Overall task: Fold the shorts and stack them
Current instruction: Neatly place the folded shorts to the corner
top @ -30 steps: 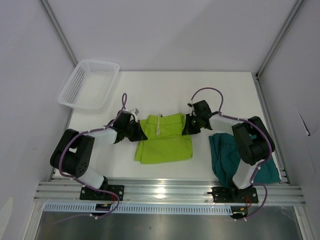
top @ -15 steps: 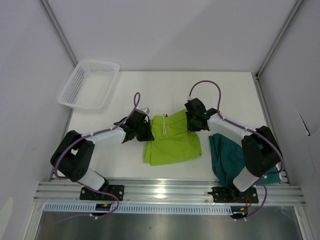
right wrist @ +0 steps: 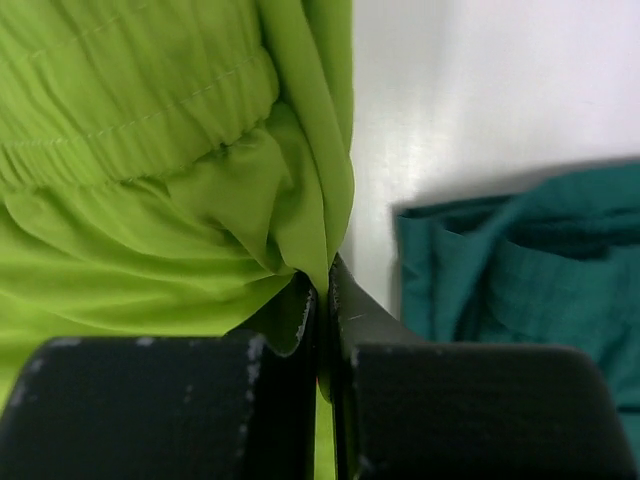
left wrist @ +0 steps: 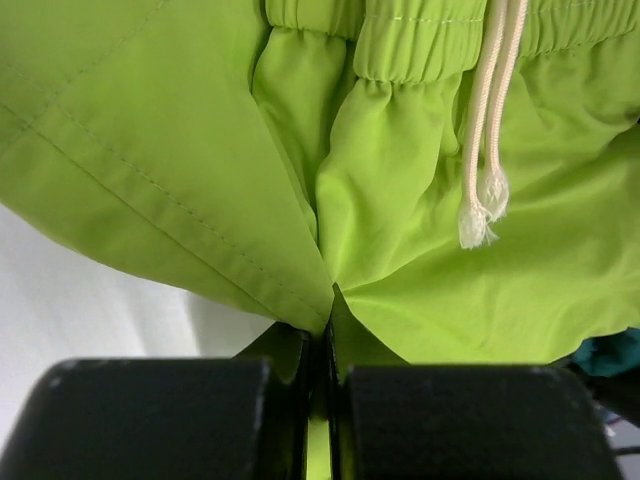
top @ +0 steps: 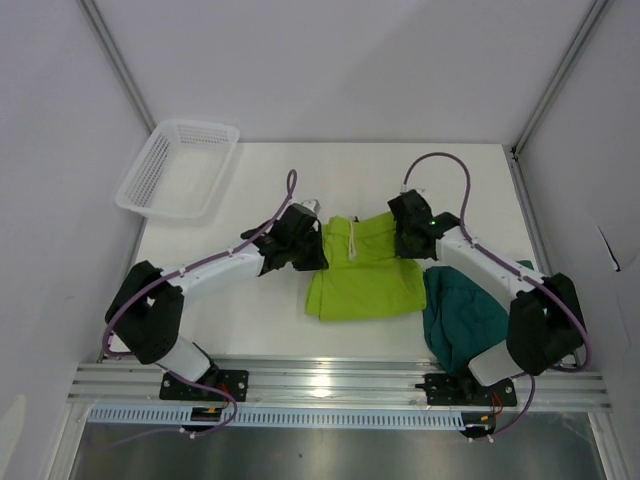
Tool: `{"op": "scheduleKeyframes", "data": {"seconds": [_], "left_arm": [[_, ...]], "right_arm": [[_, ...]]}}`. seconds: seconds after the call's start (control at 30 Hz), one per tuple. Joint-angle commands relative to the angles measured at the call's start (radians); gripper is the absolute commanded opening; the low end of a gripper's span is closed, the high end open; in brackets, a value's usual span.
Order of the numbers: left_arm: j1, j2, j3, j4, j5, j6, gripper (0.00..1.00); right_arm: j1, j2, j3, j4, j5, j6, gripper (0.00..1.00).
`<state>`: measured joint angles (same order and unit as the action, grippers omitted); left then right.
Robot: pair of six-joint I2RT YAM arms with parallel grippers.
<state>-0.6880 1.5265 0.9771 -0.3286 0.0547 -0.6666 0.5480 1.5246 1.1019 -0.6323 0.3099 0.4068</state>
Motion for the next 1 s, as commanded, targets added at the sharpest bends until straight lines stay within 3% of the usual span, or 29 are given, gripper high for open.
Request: {"op": "scheduleKeyframes", "data": {"seconds": [0.0,0.2,0.47,0.63,0.7,0.83,0.97], "left_arm": [[-0.065,0.014,0.116,-0.049,-0.036,-0.054,0.0],[-0.211,0.09,0.237,-0.014,-0.085,-0.131,0.0],[-0.366,0.306,0.417,0.079,-0.111,-0.2,0.0],[-0.465,0.438,0.597,0.074,-0.156,-0.205,0.0],[-0.493,0.458,0.595,0.068,-0.154,-0.215,0.0],[-0.522,0.485,0.64,0.036,-0.154,-0.235,0.0],[-0.547,0.483,0.686,-0.02,-0.156,-0.252,0.0]], "right_arm": [[-0.071,-0.144,0.041,-0.102,0.112,0.006,0.0],[-0.258,-0.286,0.032,-0.196,0.159,0.001,0.0],[-0.603,-0.48,-0.062,-0.202,0.142,-0.01,0.0],[-0.703,-0.521,-0.115,-0.165,0.196,0.043,0.0],[-0.772,-0.508,-0.106,-0.165,0.158,0.041,0.0],[-0.8,-0.451,-0.05,-0.208,0.158,0.046,0.0],[-0.801,-0.42,0.03,-0.318,0.271,0.064,0.0]]}}
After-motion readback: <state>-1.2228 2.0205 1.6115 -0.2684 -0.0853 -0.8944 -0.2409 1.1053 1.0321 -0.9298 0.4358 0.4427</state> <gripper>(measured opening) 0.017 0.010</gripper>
